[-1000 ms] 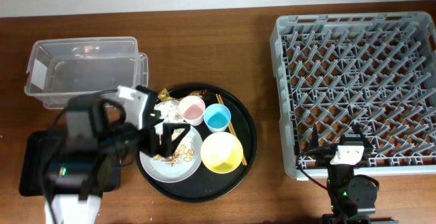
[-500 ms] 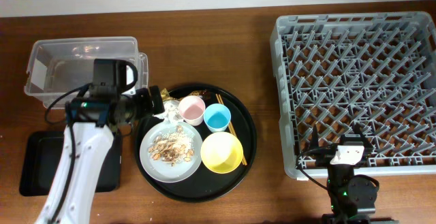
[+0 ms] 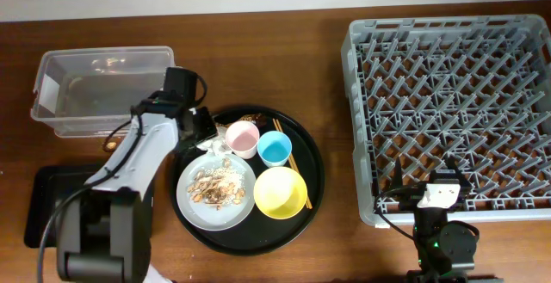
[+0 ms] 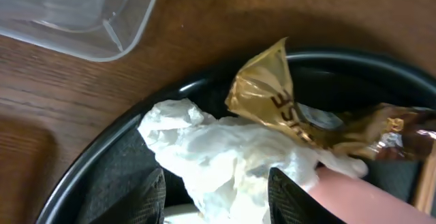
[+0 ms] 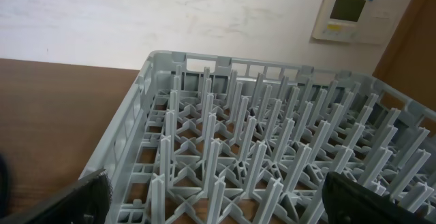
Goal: Sort waste into correct bins and load items into the dishwasher rack
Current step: 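Grasp the crumpled white tissue with the left gripper, then carry the tissue left and release it into the clear plastic bin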
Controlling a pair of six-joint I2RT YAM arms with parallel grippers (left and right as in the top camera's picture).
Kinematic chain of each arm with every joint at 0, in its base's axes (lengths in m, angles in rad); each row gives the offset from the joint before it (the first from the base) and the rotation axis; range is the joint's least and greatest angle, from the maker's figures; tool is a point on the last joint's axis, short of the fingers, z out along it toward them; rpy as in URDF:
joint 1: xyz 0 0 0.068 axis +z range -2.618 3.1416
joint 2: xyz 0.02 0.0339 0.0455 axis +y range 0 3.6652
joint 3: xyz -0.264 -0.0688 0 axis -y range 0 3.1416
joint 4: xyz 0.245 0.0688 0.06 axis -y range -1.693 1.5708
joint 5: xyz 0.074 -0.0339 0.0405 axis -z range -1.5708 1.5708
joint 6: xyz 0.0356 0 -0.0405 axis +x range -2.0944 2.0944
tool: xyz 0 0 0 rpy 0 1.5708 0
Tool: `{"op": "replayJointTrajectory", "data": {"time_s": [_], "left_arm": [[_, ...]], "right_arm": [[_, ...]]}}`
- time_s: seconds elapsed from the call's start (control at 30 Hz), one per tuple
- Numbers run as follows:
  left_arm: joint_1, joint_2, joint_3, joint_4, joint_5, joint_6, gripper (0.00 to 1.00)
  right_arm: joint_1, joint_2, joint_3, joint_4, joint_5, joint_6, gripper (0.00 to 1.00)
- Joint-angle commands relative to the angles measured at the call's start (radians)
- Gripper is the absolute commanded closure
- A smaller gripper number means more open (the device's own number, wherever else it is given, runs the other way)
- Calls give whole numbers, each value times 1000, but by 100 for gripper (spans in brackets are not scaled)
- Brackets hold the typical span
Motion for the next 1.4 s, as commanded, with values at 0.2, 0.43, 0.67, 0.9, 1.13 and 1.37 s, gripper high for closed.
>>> {"op": "replayJointTrajectory", "data": {"time_s": [0.2, 0.43, 0.67, 0.9, 1.13, 1.37], "left_arm": [[-4, 88, 16, 5, -37, -47, 62], [-4, 87, 16, 3, -11, -46, 98], [-3, 21, 65, -105, 21, -46, 99], [-3, -162, 72, -216, 24, -46, 99], [-3, -214, 73, -243, 31, -46, 99], [-2, -297, 187, -243, -26, -45, 99]], "right_arm": [[5, -8, -7, -4, 16, -6, 1], [5, -8, -7, -4, 16, -6, 2], [5, -8, -7, -4, 16, -6, 1], [5, -8, -7, -4, 16, -6, 1], [5, -8, -7, -4, 16, -6, 1], [5, -8, -7, -4, 16, -6, 1]]}}
